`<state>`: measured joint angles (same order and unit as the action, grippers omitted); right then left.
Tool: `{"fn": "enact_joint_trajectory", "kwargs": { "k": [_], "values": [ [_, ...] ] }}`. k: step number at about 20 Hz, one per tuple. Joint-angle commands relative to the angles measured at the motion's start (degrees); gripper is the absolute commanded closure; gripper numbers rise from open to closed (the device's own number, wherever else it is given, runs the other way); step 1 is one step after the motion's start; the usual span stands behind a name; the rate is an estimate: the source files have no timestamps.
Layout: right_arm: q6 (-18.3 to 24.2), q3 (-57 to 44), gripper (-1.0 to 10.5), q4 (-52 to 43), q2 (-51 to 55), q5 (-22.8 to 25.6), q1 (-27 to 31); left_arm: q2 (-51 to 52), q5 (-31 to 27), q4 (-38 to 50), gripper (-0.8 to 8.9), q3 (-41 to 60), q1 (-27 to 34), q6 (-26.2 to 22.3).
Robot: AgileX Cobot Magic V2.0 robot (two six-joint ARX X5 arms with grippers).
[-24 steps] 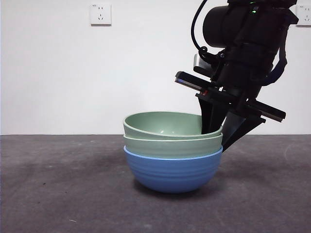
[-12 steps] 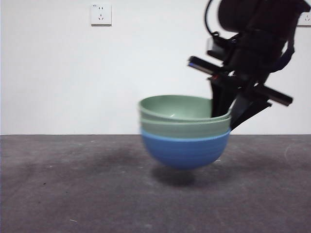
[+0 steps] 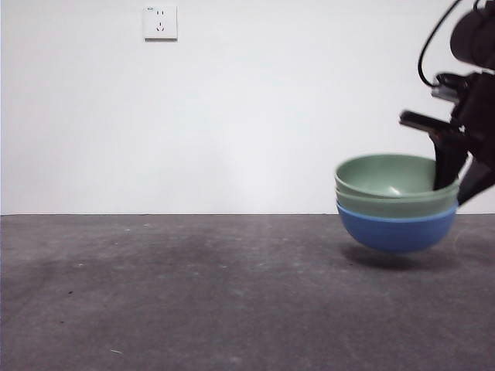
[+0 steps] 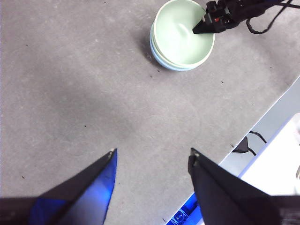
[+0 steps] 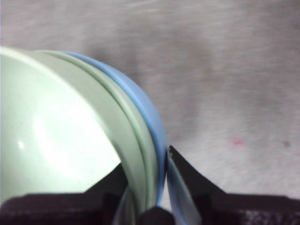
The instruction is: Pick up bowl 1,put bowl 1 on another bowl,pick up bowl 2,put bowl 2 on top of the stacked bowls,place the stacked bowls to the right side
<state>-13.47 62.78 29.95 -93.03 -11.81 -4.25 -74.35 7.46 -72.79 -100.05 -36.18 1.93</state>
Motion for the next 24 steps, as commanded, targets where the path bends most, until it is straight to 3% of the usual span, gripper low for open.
{"fn": "enact_joint_trajectory", "kwargs": {
  "k": [1,8,13,24],
  "values": [
    [1.16,0.2,9.6,-0.94,-2.05,-0.28,0.94,0.02,0.04,0.26,5.57,0.07,-0.13,-0.48],
    [2.62,0.2,9.5,-0.48,-6.82,-0.26,1.29,0.02,0.04,0.24,5.57,0.07,-0.13,-0.46],
    [2.89,0.2,7.5,-0.31,-6.99,-0.24,1.31,0.02,0.04,0.39,5.57,0.07,-0.13,-0.48],
    [3.52,0.24,7.5,0.07,-1.33,-0.22,1.31,0.02,0.04,0.26,5.57,0.07,-0.13,-0.5]
  ]
}}
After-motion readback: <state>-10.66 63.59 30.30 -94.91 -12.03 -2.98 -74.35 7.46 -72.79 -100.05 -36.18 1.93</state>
